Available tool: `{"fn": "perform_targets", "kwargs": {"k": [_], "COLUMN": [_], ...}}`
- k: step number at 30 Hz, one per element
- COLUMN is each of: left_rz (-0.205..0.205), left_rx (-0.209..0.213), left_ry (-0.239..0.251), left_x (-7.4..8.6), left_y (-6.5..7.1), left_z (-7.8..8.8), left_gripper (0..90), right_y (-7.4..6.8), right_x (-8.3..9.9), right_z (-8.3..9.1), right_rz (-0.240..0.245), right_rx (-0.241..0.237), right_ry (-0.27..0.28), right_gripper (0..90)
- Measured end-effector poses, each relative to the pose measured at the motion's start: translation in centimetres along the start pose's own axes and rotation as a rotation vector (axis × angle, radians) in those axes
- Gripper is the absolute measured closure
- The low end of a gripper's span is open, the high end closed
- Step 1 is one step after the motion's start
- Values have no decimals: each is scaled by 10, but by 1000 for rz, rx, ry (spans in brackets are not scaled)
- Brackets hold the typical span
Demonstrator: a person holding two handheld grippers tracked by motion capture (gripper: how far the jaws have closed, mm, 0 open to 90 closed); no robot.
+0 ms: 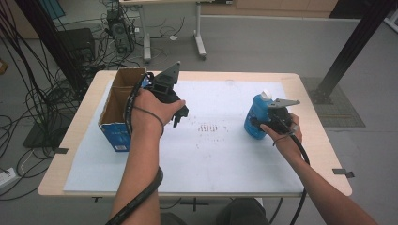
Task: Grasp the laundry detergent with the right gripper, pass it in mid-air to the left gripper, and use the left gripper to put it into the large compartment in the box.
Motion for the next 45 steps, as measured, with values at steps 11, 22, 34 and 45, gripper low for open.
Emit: {"fn": "perform_targets", "kwargs": {"k": [11,22,34,45], "left_rz": [1,1,1,2], "left_rx": [-4,-3,-6,-4], "left_ry": [0,1,1,4], "left_x": [0,1,1,1], "left_y": [-1,-2,-1,-1], "left_z": [0,0,1,1], "left_gripper": [54,54,54,54], "right_y": [0,0,1,1], "right_x": [0,0,0,0], "right_z": [0,0,0,0], "right_rz": [1,3,3,6], "right_rx": [-2,-5,-6,-10], "right_ry": [0,5,2,6], "right_gripper": [421,421,429,446]}}
Point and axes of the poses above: each handheld gripper's, and its own axes: z roughly backward along the jaws, x roughly out of its underside, y roughly to its right, the point moved 5 cm from there along -z, roughly forward along the jaws, and after that the axes turned 15 degrees about -y, right-handed, at the moved point
